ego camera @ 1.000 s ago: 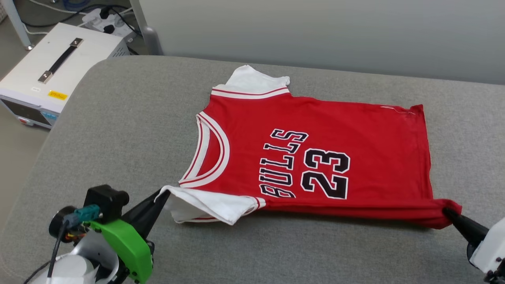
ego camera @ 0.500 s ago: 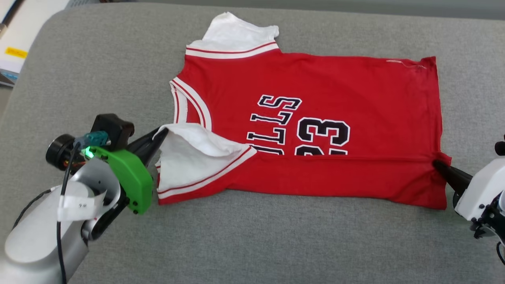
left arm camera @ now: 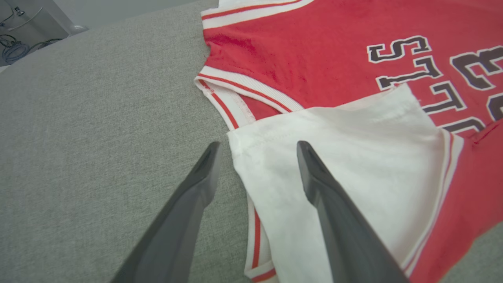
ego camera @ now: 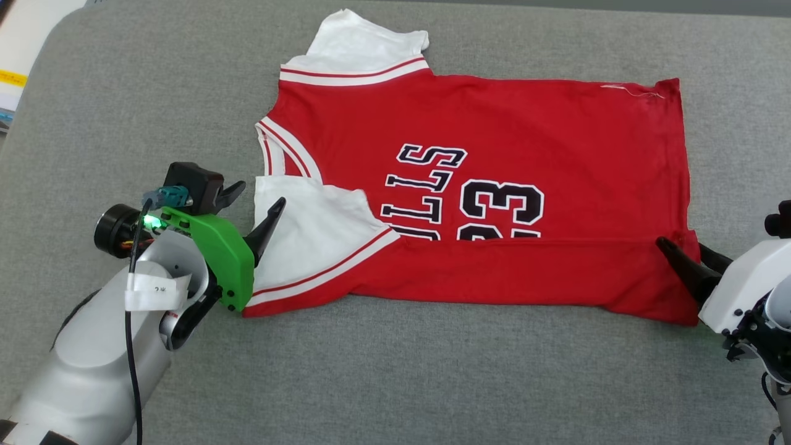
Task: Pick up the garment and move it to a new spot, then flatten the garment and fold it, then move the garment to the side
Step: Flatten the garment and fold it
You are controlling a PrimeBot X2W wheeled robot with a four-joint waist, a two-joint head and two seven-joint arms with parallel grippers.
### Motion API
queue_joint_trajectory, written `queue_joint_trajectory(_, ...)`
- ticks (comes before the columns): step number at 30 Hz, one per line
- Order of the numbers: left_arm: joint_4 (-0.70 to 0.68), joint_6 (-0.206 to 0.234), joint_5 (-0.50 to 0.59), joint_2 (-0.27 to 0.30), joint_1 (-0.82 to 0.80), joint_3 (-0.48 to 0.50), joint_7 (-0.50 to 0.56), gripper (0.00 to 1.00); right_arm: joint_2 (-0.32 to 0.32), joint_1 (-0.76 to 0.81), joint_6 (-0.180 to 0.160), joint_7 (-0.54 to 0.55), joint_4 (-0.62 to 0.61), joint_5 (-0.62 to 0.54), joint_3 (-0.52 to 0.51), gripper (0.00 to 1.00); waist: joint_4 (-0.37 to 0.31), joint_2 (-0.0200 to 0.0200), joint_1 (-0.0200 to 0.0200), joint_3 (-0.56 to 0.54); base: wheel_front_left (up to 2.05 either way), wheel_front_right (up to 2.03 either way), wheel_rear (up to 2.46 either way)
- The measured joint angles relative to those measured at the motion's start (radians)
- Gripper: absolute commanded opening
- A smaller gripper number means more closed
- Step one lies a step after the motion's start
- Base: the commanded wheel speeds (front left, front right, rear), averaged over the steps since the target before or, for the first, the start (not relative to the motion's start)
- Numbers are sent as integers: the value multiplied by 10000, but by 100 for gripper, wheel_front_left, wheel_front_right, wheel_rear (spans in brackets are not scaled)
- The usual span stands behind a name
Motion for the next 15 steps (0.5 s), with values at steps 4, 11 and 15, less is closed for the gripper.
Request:
queue_joint_trajectory(4, 746, 12, -255, -395, 12, 263, -683, 100, -44, 94, 0, -487, 8, -6, 117, 100, 67, 0, 0, -367, 0, 0, 0)
queue_joint_trajectory(11, 890, 161, -1181, -711, 508, 1035, -1695, 100, -405, 866, 0, -1078, -617, -291, 255, 100, 202, 0, -1, -1190, 0, 0, 0)
queue_joint_trajectory(15, 366, 550, -1590, -756, 1428, 1277, -1866, 100, -401, 1414, 0, -1032, -1202, -686, 209, 100, 265, 0, -1, -1662, 0, 0, 0)
